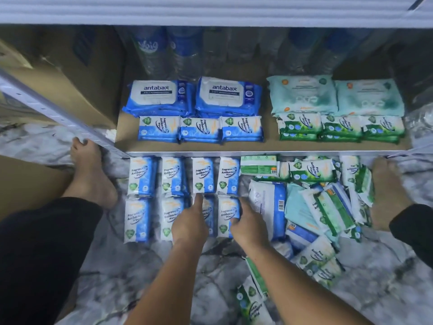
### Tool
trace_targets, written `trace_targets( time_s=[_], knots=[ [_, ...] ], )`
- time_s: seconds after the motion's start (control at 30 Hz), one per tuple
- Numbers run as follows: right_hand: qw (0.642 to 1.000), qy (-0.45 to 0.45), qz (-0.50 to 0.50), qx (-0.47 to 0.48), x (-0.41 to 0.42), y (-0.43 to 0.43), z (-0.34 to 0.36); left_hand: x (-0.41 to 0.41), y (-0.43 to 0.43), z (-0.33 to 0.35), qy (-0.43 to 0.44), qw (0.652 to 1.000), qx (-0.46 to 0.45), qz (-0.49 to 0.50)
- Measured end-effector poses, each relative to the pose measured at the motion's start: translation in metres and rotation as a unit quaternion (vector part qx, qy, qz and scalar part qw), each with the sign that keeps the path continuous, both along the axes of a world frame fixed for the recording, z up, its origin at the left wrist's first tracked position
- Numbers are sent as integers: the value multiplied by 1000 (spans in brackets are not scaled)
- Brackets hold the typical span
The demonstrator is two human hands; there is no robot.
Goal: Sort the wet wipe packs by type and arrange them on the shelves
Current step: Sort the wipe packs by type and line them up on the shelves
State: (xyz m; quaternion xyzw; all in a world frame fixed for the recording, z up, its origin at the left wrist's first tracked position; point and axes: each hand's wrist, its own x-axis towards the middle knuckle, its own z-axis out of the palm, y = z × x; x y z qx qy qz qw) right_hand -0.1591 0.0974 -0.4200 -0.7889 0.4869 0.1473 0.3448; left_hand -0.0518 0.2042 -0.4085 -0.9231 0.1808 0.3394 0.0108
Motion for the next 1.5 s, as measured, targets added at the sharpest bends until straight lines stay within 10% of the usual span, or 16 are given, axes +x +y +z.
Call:
trace_targets(
  time_s=[0.4, 0.77, 0.97, 1.5],
  knots=[
    [993, 52, 66, -81, 2, -4, 23, -6, -4, 9, -33, 999, 11, -22],
    [990, 37, -110, -77, -160, -72, 53, -78, -17, 30, 129, 980, -152, -14],
    [995, 31, 53, -78, -207, -67, 40, -138, -29, 21, 234, 947, -197, 97],
    [990, -51, -89, -100, -195, -120, 30, -192, -87, 4, 166, 941, -193, 222]
  ],
)
